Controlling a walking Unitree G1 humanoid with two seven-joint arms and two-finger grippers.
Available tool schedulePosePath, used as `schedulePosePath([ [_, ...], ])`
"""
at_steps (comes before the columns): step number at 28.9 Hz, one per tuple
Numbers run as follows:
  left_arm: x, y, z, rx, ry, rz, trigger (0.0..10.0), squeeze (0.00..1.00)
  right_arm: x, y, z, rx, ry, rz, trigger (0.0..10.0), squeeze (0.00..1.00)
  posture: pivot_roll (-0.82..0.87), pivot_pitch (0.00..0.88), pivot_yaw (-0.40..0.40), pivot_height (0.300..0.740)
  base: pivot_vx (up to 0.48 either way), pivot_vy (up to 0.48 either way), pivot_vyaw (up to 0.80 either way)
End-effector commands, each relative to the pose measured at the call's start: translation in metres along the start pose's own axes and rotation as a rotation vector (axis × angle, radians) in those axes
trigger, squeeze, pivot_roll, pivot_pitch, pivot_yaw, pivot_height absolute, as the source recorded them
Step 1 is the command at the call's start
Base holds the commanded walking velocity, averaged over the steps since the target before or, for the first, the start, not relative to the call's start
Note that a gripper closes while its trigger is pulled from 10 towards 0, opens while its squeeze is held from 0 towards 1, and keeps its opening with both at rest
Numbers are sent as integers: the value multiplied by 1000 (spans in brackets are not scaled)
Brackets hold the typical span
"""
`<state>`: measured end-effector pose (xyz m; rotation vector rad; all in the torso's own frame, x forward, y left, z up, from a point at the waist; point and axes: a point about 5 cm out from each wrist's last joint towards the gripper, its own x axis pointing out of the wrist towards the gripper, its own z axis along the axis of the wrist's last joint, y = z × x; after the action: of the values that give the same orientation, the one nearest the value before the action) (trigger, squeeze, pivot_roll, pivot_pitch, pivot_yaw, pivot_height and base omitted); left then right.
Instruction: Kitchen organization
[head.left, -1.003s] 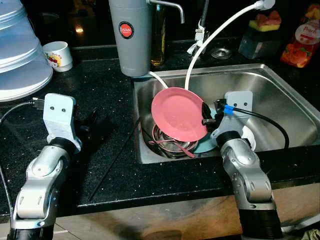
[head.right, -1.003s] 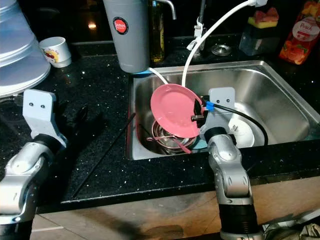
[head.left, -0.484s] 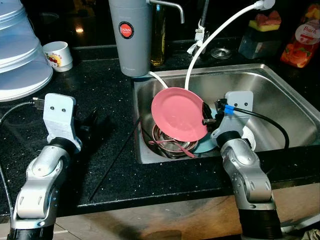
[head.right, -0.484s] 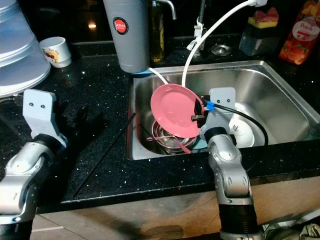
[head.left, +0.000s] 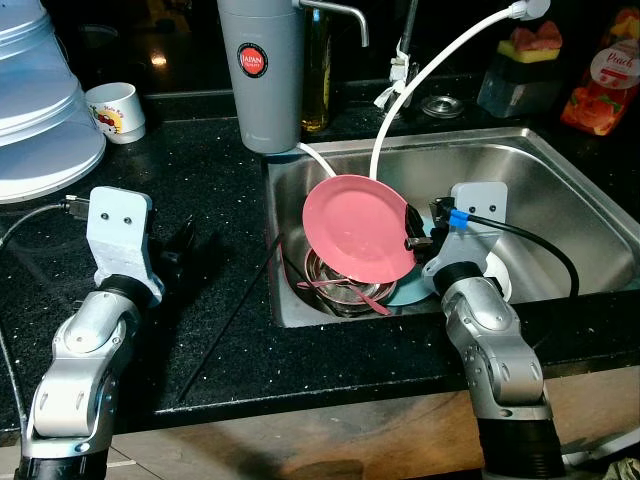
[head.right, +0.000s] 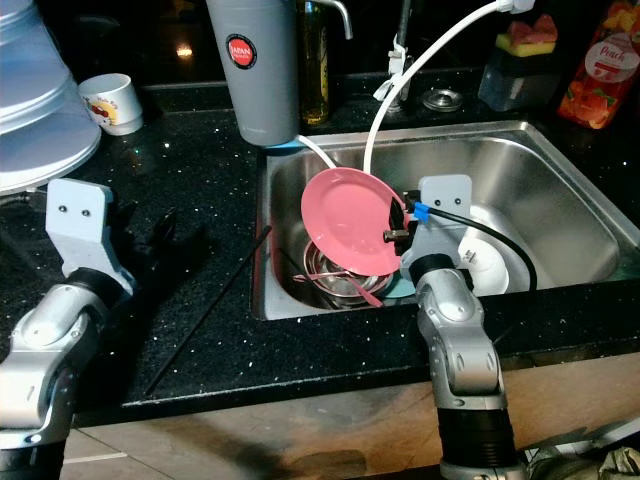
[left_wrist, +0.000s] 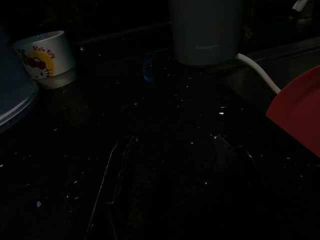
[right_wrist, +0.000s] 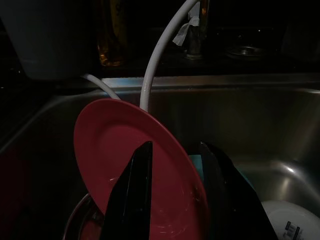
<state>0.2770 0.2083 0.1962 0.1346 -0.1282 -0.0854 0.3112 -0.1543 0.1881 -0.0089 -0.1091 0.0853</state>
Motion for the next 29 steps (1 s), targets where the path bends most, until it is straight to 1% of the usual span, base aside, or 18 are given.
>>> schedulePosePath([
  [1, -1, 0, -4, 10, 20, -4, 10000, 0, 0, 1, 1, 14, -10, 1, 10000, 0, 10, 43, 16, 740, 0, 0, 0],
  [29, 2, -1, -3, 11, 12, -5, 10000, 0, 1, 1, 2, 22, -13, -3, 10000, 0, 4, 26, 24, 740, 0, 0, 0],
])
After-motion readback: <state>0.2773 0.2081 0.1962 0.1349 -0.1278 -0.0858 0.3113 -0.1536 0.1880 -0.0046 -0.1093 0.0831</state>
